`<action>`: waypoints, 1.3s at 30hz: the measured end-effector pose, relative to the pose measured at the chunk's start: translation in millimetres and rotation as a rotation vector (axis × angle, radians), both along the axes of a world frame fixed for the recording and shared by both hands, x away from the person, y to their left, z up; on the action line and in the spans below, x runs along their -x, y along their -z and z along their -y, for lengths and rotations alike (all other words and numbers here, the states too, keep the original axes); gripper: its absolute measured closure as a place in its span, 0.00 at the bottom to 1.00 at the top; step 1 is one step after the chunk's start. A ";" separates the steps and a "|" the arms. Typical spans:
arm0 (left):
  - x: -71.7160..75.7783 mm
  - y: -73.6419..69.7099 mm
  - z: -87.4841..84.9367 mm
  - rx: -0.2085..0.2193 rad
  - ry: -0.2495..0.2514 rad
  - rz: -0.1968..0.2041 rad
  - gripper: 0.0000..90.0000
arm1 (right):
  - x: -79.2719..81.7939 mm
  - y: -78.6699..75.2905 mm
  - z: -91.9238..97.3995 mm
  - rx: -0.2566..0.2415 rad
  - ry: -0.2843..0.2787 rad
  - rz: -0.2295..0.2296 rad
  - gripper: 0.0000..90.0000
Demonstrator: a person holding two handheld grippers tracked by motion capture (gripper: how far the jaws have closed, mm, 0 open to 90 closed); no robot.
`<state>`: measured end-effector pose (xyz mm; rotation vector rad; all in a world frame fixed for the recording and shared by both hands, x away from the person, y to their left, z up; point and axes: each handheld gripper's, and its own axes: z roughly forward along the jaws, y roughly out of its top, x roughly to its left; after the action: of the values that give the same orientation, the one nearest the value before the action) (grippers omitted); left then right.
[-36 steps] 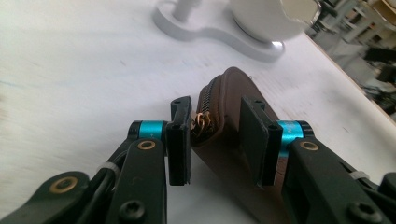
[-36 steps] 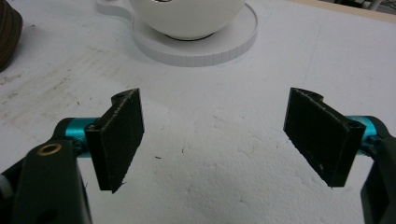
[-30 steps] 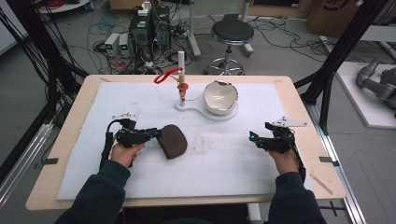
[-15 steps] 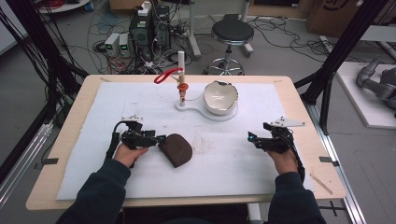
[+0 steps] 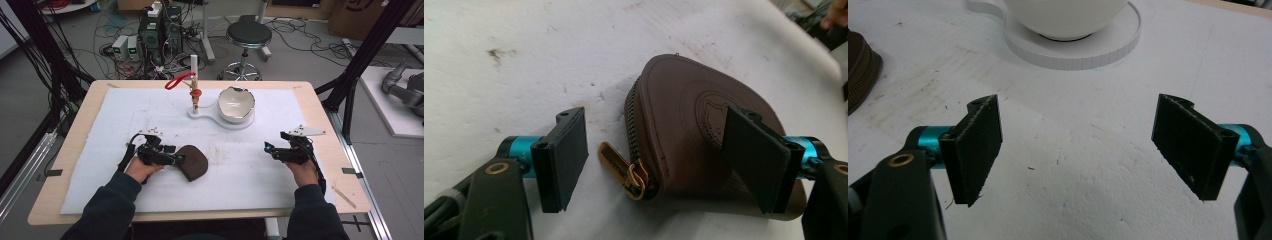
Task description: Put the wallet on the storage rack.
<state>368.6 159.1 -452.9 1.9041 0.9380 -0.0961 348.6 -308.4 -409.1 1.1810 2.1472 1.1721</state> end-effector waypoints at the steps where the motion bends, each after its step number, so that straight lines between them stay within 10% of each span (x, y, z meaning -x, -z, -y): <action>1: 0.9 -0.2 0.2 0.003 0.004 0.000 0.38 | 0.1 -0.1 -0.3 -0.001 0.001 0.000 0.23; 9: 1.9 -1.8 -1.3 0.030 -0.012 -0.037 0.59 | -0.3 0.0 -3.4 0.002 -0.008 -0.005 0.22; 16: 5.0 -7.4 3.3 0.162 -0.029 -0.009 0.76 | -0.7 -0.6 -7.2 -0.028 -0.038 -0.014 0.23; 24: 8.5 -15.5 11.7 0.244 0.003 0.044 0.79 | -2.9 -0.2 -44.8 -0.072 -0.197 -0.061 0.22; 25: 8.5 -15.2 12.6 0.247 -0.002 0.059 0.99 | -3.7 0.5 -51.1 -0.100 -0.223 -0.070 0.22; 26: 8.0 -14.9 14.0 0.273 0.001 0.050 0.99 | -4.9 1.3 -57.9 -0.123 -0.256 -0.086 0.22; 31: 7.1 -13.6 19.4 0.177 -0.037 0.064 0.99 | -6.9 9.9 -94.0 -0.104 -0.384 -0.169 0.22; 39: 8.4 -10.2 21.0 0.008 -0.049 0.044 0.58 | -6.6 14.8 -107.7 -0.085 -0.421 -0.192 0.22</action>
<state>360.2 138.1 -442.7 1.8678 0.9525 -0.0293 355.2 -200.7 -423.9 0.9312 2.6035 1.3797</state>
